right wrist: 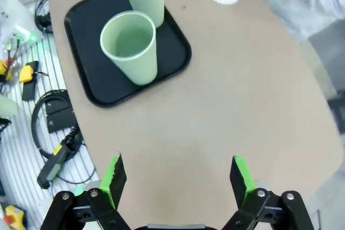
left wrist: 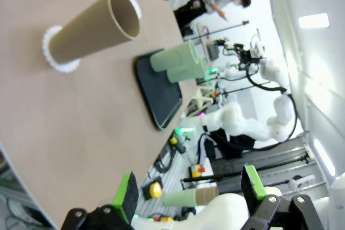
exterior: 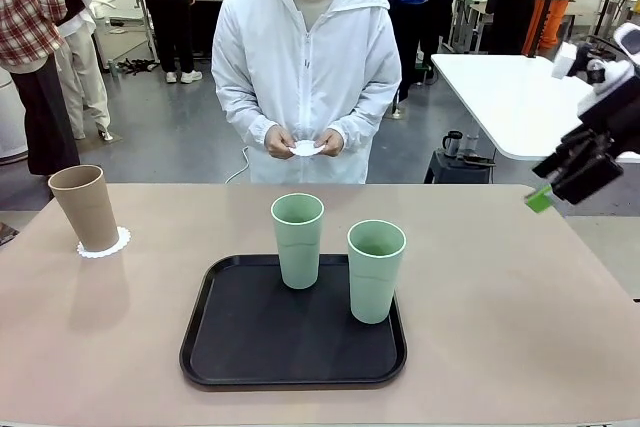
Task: Place coasters on the table and set cups on them.
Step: Take one Reusable plastic cup from the Flat Tray and place it on a coaster set by the human.
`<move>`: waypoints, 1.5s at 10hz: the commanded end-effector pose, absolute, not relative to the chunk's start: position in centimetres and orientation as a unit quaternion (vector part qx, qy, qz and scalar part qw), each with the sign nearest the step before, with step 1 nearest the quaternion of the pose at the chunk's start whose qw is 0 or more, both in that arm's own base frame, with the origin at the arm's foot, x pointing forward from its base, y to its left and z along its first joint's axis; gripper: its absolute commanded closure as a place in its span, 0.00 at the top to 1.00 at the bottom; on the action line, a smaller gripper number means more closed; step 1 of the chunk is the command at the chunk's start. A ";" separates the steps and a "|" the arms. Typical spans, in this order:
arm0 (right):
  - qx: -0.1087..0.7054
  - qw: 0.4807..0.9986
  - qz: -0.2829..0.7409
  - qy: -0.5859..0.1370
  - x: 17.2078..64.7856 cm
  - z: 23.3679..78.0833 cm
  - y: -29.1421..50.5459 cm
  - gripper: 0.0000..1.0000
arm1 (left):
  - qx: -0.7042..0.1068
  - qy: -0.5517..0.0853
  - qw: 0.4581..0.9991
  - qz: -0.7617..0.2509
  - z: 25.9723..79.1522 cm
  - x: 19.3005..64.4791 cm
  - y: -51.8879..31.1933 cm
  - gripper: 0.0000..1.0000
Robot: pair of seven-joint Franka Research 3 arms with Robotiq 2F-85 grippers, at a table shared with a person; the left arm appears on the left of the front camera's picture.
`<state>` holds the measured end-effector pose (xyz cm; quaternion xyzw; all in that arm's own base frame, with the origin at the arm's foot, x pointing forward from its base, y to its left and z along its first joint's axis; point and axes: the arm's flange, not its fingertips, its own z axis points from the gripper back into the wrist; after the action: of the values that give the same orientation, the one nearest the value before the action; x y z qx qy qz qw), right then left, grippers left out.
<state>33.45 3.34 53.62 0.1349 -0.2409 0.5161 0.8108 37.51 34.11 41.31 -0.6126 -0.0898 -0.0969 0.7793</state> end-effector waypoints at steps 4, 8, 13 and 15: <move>0.262 0.616 0.670 -0.321 40.0 50.5 5.3 1.00 | -0.612 -0.090 0.780 -0.094 41.3 37.4 34.1 1.00; 0.333 0.512 0.712 -0.348 37.8 47.8 3.6 1.00 | -0.612 -0.090 0.780 -0.094 41.3 37.4 34.1 1.00; 0.334 0.511 0.710 -0.350 37.1 48.0 3.3 1.00 | -0.612 -0.090 0.780 -0.094 41.3 37.4 34.1 1.00; 0.334 0.511 0.710 -0.350 37.1 48.0 3.3 1.00 | -0.612 -0.090 0.780 -0.094 41.3 37.4 34.1 1.00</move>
<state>36.91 3.64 48.01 0.3352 -0.3400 0.7080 0.5205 37.53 34.09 41.30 -0.6128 -0.0897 -0.0971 0.7791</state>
